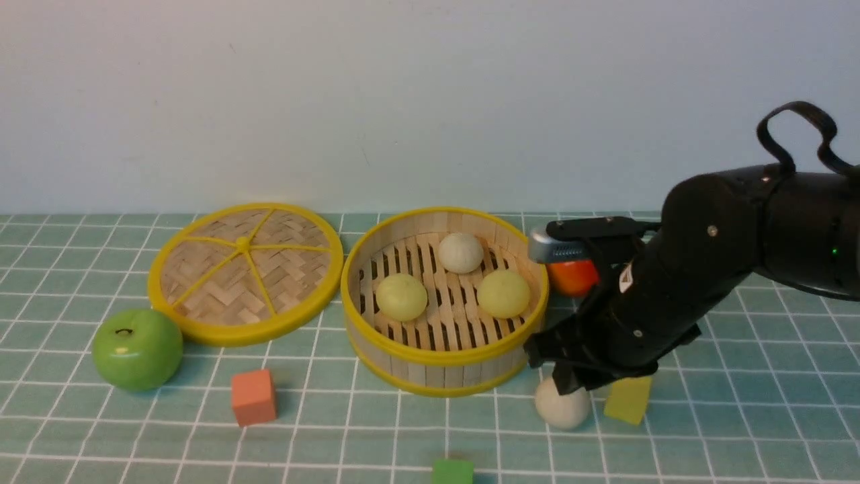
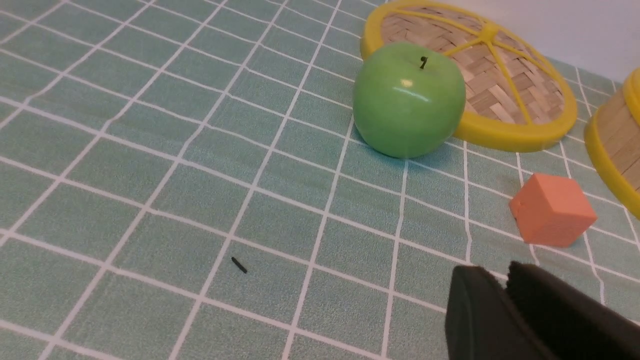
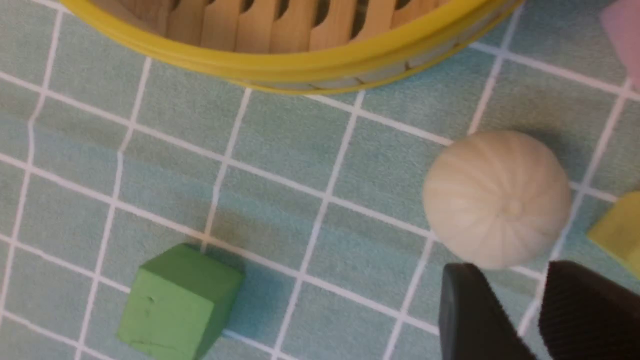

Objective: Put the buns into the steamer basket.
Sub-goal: Use the right arm to grab a steamed stuffed bun

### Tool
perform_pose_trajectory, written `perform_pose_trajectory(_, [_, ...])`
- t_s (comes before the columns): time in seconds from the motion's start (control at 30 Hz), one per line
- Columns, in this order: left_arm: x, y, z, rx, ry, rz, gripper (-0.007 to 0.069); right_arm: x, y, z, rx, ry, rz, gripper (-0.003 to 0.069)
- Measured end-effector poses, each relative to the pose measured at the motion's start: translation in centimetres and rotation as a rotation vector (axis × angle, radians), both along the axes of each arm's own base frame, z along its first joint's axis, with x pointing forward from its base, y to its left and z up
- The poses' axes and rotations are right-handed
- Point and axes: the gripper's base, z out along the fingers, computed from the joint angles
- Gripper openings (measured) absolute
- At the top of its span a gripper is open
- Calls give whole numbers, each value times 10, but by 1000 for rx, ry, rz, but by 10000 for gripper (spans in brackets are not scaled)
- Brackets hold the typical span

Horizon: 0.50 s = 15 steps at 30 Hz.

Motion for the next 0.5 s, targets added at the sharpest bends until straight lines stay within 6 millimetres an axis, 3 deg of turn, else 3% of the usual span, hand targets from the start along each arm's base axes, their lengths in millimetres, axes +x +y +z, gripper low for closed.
perform_pose_trajectory(0.5, [0, 0, 0, 0, 0, 0, 111, 14, 4, -30, -35, -8, 0, 240])
